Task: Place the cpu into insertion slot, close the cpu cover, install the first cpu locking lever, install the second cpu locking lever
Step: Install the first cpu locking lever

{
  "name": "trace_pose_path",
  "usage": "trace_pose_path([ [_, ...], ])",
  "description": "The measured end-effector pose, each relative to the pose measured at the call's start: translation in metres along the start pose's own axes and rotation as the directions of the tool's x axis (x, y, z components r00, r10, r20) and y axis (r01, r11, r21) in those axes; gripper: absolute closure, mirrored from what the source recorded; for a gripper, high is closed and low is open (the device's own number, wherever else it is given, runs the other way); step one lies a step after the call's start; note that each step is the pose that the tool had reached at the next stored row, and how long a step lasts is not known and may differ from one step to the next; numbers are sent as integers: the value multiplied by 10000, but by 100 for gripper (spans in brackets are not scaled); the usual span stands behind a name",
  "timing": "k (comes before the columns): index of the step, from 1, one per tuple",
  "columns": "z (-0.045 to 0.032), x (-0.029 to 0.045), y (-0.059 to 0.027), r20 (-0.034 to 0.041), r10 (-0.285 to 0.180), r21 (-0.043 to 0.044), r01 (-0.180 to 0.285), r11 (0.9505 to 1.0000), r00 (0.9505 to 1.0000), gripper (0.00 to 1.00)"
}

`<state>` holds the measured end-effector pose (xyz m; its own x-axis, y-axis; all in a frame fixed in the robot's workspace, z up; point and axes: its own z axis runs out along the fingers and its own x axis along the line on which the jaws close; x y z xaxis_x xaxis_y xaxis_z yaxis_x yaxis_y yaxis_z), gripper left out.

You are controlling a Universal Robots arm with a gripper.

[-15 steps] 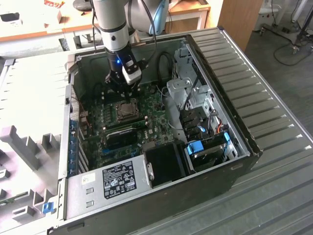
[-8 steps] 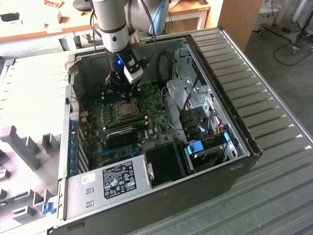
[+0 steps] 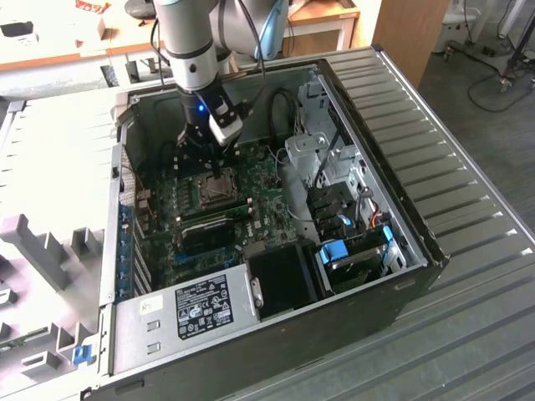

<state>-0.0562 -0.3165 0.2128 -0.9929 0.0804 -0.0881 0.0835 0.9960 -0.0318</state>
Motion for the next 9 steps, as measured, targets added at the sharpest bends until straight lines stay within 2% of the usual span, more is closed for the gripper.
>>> trace_pose_path([
  [3,6,5,-8,0,-1,-9,1,10000,10000,90],
  [4,9,5,-15,-6,4,-58,-4,10000,10000,90],
  [5,12,5,-25,-15,13,-161,-14,9999,10000,90],
  [6,15,4,-34,-22,19,-228,-19,9997,10000,90],
  [9,17,3,-47,-25,22,-256,-22,9997,10000,90],
])
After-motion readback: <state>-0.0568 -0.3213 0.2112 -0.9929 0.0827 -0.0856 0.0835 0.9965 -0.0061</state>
